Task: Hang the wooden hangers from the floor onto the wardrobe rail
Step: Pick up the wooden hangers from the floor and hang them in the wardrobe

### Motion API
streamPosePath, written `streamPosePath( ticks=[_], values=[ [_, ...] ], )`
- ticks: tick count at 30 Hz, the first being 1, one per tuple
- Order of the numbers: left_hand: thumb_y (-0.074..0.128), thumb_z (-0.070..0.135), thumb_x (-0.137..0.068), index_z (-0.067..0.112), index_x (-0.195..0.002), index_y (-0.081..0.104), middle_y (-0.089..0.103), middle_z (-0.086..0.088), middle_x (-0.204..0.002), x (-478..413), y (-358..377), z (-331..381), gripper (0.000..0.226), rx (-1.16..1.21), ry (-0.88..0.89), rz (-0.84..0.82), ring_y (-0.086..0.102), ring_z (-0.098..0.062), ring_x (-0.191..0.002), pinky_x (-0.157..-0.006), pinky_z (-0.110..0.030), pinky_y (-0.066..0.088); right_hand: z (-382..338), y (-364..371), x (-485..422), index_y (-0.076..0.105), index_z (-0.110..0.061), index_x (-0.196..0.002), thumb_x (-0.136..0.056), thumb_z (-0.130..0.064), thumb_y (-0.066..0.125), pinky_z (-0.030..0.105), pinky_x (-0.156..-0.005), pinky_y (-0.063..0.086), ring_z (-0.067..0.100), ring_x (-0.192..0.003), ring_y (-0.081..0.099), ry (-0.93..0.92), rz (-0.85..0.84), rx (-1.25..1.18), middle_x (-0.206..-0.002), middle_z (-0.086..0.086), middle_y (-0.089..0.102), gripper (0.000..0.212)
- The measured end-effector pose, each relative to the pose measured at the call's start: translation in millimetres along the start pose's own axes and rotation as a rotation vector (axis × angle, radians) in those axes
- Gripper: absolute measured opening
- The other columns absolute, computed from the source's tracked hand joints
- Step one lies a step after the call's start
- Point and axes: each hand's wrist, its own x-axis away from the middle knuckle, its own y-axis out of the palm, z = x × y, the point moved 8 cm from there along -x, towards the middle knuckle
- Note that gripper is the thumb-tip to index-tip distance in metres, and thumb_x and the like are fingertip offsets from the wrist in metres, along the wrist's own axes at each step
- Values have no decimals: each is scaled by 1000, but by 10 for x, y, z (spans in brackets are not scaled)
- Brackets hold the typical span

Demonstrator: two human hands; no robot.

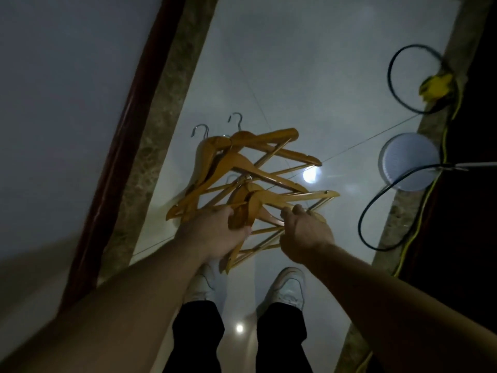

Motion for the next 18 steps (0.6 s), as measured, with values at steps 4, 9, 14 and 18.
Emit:
streamPosePath(
  ticks=[4,9,14,18],
  values=[
    [49,73,-84,34,-145,40,52,2,-146,-547,144,-106,73,71,-17,26,50,-28,-132,-104,-51,46,106,161,-502,39,-18,-139,-91,-22,61,44,-92,52,30,-122,48,30,38,-21,-137,9,46,53],
    [50,72,-85,35,-143,40,52,-2,-143,-995,473,-214,70,15,-59,22,50,-32,-130,-102,-52,46,161,400,-951,37,-19,-143,-91,-25,63,45,-94,49,30,-129,43,20,37,15,-143,7,43,58],
    [55,64,-88,31,-144,42,53,-2,-143,-1357,781,-202,66,87,-47,-14,49,-28,-132,-98,-37,41,140,583,-1376,32,-18,-144,-88,-32,68,45,-99,45,31,-132,40,-1,71,56,-142,9,42,68],
    [61,52,-91,29,-137,48,59,2,-126,-1570,938,-190,53,162,-43,-56,55,-21,-119,-81,-30,36,139,719,-1645,29,-18,-148,-86,-41,68,48,-105,40,30,-137,36,-21,83,44,-147,8,39,77]
  ],
)
